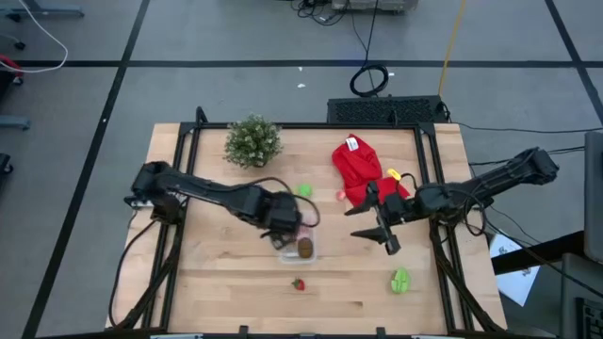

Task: Pick and placing Produce into tupperware
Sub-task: Put the green lime into the transparent bin

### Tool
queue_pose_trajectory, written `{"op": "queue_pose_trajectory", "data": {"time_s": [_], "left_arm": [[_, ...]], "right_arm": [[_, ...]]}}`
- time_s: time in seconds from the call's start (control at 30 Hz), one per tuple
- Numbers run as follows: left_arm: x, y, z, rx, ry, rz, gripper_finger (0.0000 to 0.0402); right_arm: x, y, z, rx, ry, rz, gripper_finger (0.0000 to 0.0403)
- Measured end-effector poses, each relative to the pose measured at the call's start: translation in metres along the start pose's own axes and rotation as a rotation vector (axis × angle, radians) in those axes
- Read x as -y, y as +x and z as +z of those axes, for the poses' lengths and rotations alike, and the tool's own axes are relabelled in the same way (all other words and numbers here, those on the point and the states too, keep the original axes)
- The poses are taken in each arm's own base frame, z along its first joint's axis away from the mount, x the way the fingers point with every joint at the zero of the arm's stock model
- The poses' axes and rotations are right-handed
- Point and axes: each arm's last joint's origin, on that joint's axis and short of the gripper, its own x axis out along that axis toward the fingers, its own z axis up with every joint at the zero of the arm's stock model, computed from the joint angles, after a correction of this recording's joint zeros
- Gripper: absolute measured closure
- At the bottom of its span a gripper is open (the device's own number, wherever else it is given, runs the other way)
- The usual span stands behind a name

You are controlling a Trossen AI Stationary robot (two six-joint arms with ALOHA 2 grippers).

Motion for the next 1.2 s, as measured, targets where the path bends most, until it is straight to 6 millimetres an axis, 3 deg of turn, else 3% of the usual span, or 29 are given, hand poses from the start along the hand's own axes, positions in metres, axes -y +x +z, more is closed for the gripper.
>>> {"op": "queue_pose_trajectory", "data": {"time_s": [0.2,0.43,0.73,0.93,1.2], "left_arm": [[-0.016,-0.049,-0.04,0.095,-0.103,0.116,0.0128],[-0.034,-0.084,-0.062,0.238,-0.147,0.11,0.0128],[-0.062,-0.095,-0.054,0.251,-0.084,0.131,0.0128],[-0.071,-0.097,-0.05,0.251,-0.095,0.13,0.0128],[-0.071,-0.098,-0.052,0.235,-0.075,0.113,0.0128]], "right_arm": [[0.02,0.003,-0.017,-0.159,0.083,-0.114,0.0161],[0.062,0.008,-0.036,-0.307,0.129,-0.291,0.0161],[0.13,0.018,-0.062,-0.384,0.237,-0.334,0.0161],[0.164,0.048,-0.067,-0.514,0.267,-0.348,0.0158],[0.189,0.093,-0.067,-0.666,0.268,-0.347,0.0147]]}}
